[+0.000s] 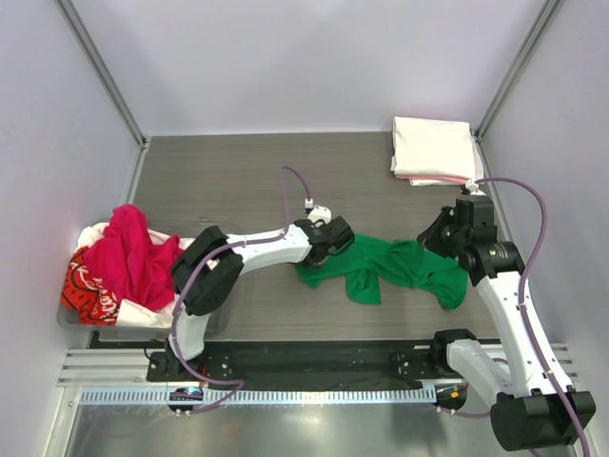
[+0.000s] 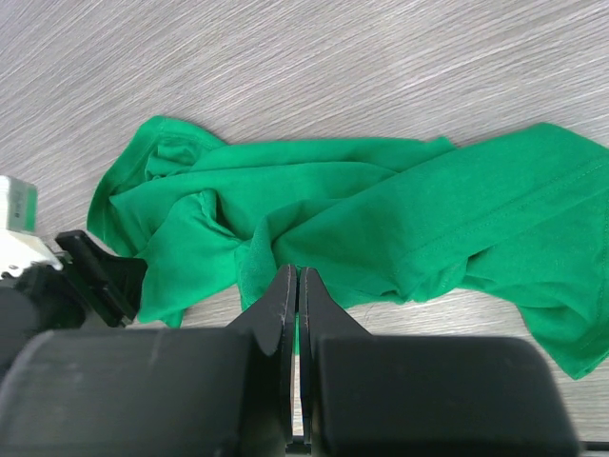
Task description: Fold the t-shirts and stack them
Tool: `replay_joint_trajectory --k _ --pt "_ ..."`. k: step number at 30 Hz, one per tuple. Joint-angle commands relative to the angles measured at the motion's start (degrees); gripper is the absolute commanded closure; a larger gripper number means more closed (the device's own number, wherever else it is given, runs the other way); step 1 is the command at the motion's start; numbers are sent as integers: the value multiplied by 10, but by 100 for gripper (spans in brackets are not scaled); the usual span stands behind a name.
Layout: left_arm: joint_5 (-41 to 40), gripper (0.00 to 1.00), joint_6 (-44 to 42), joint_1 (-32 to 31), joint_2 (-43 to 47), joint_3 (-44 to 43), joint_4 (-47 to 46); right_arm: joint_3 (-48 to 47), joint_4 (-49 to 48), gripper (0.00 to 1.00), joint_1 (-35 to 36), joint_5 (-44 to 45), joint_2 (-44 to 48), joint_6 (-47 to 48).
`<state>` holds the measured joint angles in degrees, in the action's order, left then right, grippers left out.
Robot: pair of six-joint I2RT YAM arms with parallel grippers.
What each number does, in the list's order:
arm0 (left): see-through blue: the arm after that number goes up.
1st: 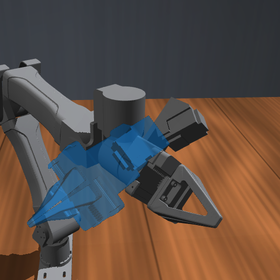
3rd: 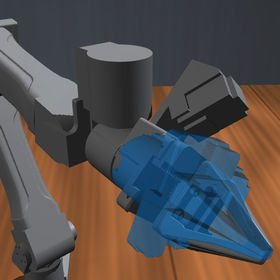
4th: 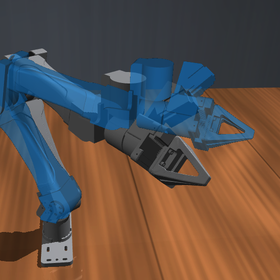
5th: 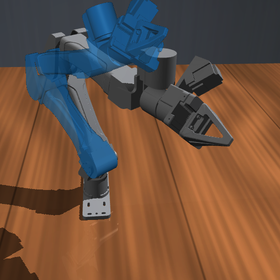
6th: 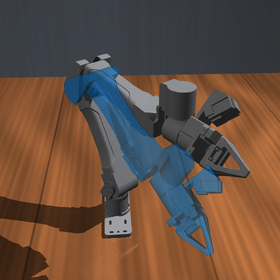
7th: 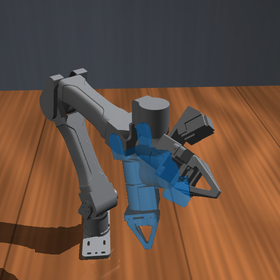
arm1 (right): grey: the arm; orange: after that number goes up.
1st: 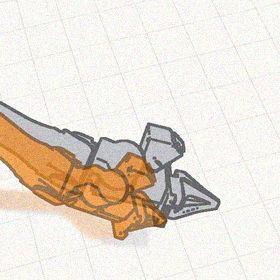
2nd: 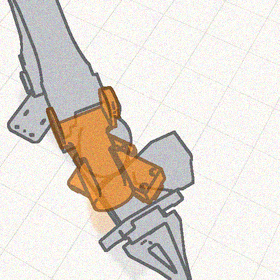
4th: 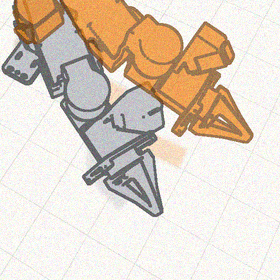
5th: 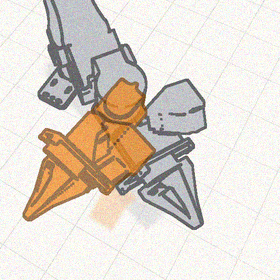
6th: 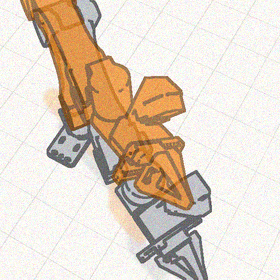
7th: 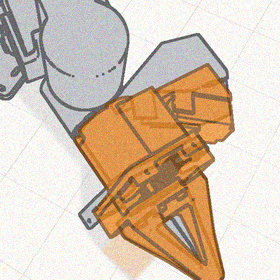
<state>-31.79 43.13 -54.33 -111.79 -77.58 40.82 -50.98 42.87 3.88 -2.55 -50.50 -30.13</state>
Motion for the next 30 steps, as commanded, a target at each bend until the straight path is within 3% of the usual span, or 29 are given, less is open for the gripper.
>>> replay_joint_trajectory --k 1,13,25,30 --pt "-95 55 34 -27 -26 -47 77 3 -21 99 -3 -3 10 0" --pt "-28 56 31 -26 -50 -35 27 7 -22 99 -3 -2 14 1" --pt "-11 78 31 -25 -57 -17 -6 9 -23 99 -2 -2 8 2" --pt "-14 81 32 -21 -50 -5 -19 10 -24 99 -3 -4 5 2"
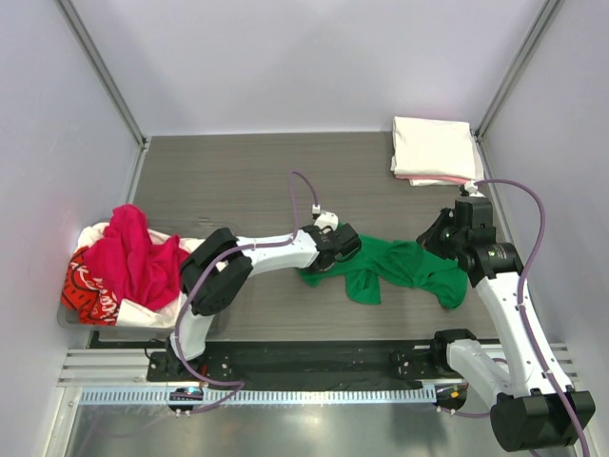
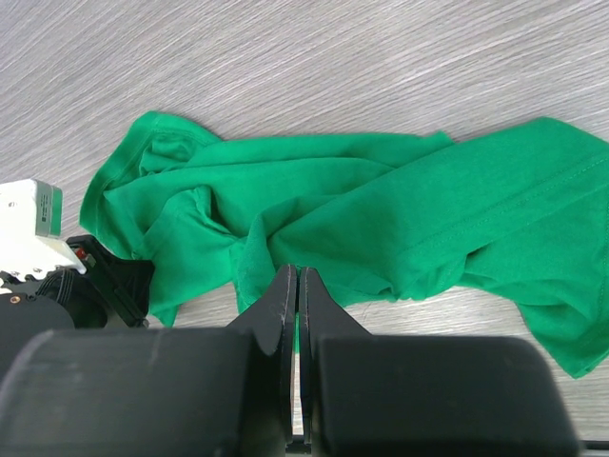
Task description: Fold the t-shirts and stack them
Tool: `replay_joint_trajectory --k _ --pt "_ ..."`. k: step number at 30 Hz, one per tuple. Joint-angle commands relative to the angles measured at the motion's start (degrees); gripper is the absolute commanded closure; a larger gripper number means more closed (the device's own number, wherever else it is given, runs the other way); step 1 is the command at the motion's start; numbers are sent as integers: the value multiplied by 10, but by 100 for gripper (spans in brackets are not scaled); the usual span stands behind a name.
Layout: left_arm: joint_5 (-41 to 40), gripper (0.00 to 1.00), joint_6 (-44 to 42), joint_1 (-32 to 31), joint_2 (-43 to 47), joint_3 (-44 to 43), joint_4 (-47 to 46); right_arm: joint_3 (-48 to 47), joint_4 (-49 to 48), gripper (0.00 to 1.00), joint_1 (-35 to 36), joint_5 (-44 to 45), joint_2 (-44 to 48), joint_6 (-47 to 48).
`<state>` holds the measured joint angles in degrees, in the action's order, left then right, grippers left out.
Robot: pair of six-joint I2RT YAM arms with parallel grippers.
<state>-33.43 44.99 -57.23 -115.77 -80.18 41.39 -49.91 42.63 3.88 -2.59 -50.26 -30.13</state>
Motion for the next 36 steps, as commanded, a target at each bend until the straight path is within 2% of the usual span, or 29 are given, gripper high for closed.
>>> replay_joint_trajectory --k 1,5,10,13,14,15,18,23,28,36 --pt "1 81 12 12 -8 31 -28 0 -21 99 -2 -5 3 2" --pt "-1 80 4 27 17 74 -71 0 -21 99 -2 -1 4 5" --pt "14 67 -6 53 58 133 -118 -4 -20 99 -3 1 0 9" --pt "15 65 -11 56 60 141 -126 -4 -20 99 -2 0 -5 10" --pt "14 67 -13 57 59 143 -130 -4 -20 99 -3 0 -5 10" --pt "14 74 -13 57 59 144 -132 -3 -20 99 -3 0 -5 10" --pt "13 87 -11 57 61 146 -135 -3 -19 99 -2 3 -6 10" --pt "12 100 -13 57 59 143 -136 2 -19 99 -3 4 -6 10" --pt "5 100 -14 56 82 131 -117 -4 -19 99 -3 2 -5 9" --pt "-16 100 -38 56 173 39 16 -41 -8 99 -3 9 -11 16"
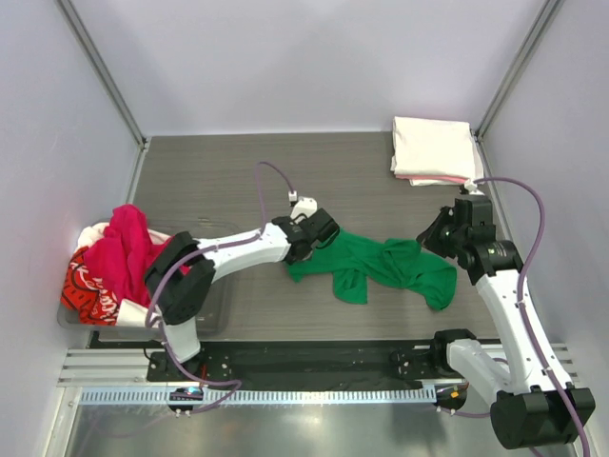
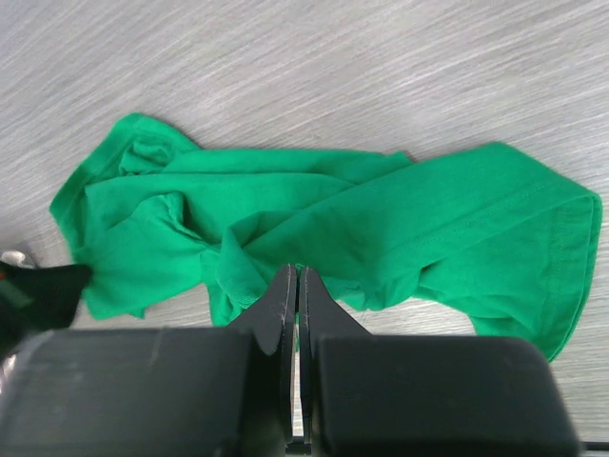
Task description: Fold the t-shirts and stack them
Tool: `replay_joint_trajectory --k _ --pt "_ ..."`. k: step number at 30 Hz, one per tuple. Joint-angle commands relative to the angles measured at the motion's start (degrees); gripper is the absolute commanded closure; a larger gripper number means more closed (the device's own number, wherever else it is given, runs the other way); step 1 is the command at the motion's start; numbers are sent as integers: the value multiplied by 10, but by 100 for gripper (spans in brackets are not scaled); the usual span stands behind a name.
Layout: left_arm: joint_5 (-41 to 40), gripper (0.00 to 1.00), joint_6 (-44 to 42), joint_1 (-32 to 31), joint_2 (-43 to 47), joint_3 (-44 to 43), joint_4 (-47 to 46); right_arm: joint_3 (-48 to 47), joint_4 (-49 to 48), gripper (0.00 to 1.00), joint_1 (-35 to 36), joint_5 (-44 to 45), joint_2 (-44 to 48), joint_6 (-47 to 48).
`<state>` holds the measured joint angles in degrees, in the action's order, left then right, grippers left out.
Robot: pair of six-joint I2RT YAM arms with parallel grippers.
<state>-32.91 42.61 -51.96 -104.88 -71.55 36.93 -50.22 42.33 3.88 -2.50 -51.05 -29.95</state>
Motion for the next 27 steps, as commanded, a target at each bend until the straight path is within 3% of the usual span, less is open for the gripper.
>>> replay_joint_trajectory --k 1,14,18,27 --pt "-20 100 -17 4 76 -53 68 -44 -2 99 -2 10 -4 16" --pt "-12 100 -9 4 187 -69 143 -110 38 99 -3 22 2 30" --pt "-10 100 -9 3 259 -77 157 -174 68 99 -2 49 13 35" --pt "49 100 -71 2 433 -225 189 -357 130 99 -2 9 63 42"
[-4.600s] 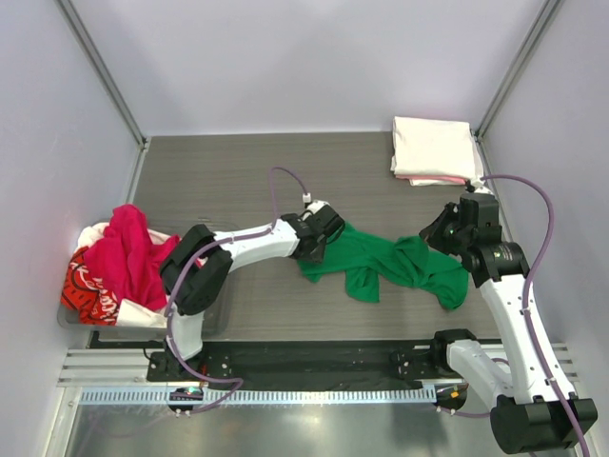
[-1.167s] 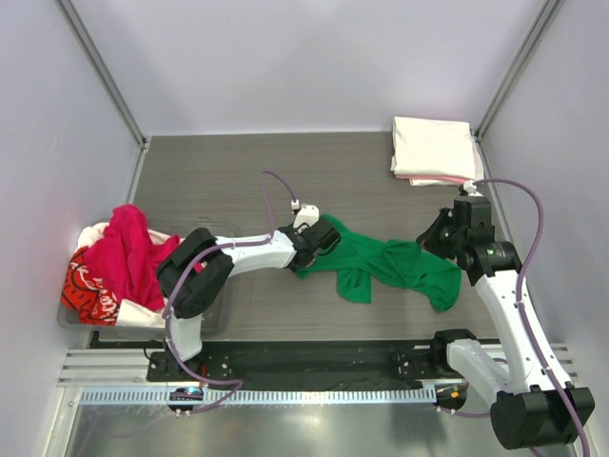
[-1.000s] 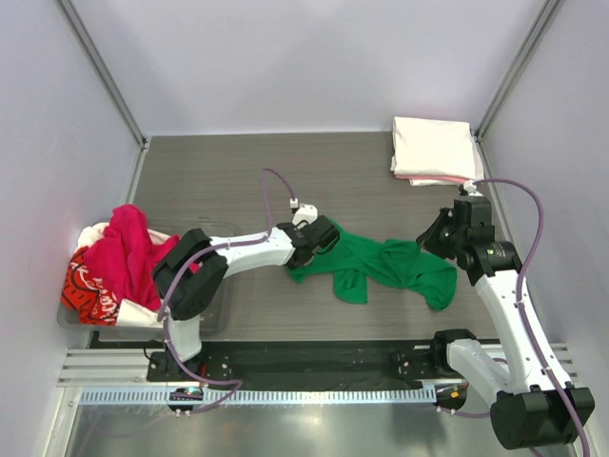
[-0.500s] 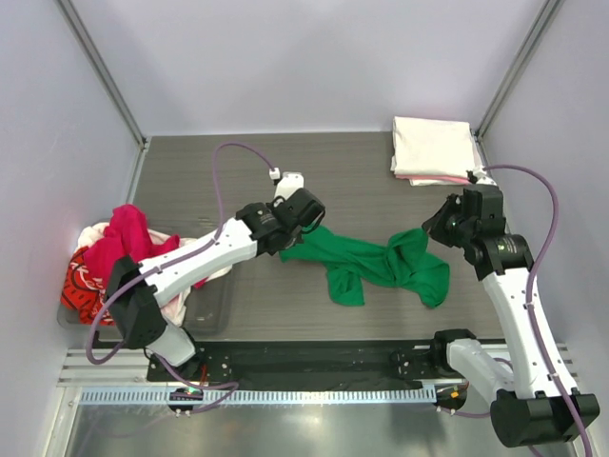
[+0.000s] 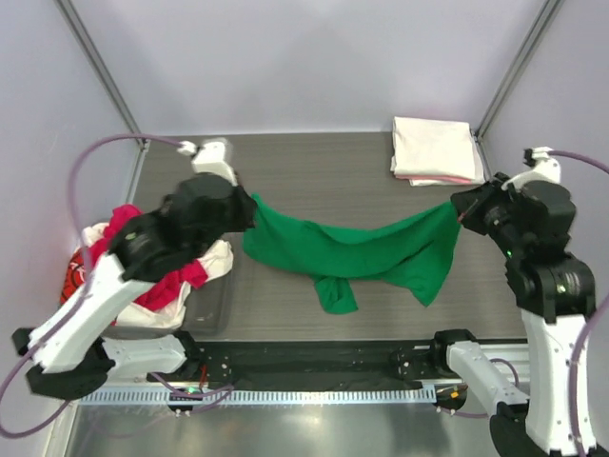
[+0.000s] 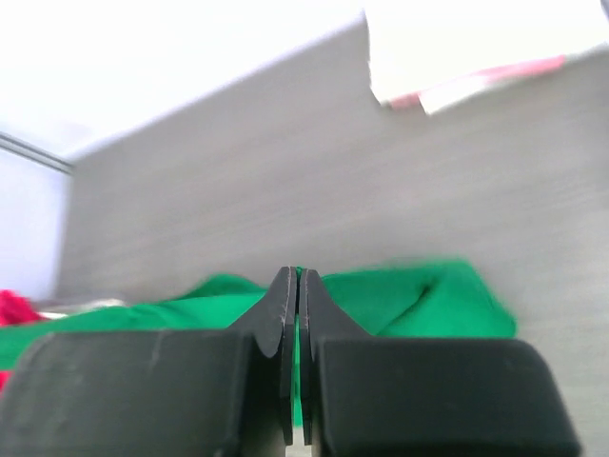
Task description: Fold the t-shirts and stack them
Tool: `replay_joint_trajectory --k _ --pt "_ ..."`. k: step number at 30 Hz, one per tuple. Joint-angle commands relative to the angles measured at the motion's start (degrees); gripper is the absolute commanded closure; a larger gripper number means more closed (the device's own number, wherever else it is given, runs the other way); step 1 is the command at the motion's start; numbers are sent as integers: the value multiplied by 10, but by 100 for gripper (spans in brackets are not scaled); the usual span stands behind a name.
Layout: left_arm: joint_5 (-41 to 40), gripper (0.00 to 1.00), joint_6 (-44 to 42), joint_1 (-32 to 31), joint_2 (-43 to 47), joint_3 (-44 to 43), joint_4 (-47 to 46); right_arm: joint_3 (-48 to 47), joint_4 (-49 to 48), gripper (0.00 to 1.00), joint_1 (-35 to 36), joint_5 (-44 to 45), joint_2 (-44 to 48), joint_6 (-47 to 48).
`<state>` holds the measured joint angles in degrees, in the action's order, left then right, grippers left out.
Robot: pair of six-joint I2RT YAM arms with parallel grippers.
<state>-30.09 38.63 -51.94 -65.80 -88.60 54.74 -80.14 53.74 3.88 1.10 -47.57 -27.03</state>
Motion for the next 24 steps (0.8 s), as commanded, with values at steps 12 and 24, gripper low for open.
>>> replay_joint_trajectory --k 12,24 --pt "169 100 -101 2 66 -309 28 -266 30 99 -3 -46 121 42" --pt "140 100 -226 2 -13 -415 -69 -348 43 99 2 107 57 55"
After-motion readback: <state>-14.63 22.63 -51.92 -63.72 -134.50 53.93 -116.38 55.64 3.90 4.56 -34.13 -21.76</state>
